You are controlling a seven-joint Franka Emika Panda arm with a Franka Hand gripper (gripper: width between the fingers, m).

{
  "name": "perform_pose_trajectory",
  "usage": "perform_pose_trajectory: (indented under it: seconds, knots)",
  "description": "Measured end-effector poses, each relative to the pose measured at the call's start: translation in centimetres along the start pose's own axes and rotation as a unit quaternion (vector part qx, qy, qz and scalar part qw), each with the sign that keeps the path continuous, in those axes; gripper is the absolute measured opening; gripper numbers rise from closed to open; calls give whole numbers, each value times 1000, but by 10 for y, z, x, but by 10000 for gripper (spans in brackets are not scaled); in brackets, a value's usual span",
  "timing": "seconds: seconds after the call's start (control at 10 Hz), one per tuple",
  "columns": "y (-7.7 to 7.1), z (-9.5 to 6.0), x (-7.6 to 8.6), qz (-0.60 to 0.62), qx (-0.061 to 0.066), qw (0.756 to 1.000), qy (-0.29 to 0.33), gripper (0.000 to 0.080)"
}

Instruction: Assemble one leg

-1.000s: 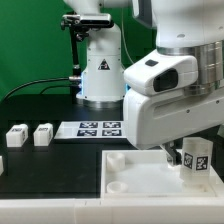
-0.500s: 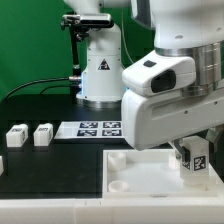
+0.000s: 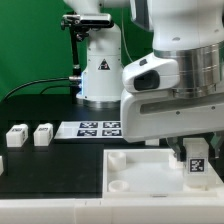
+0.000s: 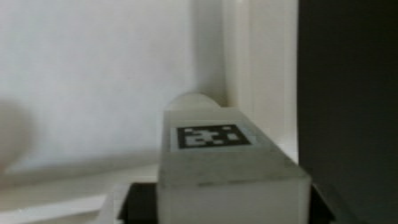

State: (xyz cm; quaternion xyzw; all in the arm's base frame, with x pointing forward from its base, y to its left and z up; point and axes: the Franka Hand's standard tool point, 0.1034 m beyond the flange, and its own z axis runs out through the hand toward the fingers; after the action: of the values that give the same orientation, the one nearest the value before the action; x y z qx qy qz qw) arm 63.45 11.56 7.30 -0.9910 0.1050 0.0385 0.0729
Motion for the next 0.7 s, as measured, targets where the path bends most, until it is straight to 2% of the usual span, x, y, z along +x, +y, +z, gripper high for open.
perform_pose_trajectory:
  seconds: [0.2, 0.4, 0.7]
  knots:
    - [1, 1, 1, 155, 6, 988, 0, 296]
    - [2, 0, 3, 254, 11, 967, -1, 297]
    - [4, -1, 5, 385, 20, 923, -7, 297]
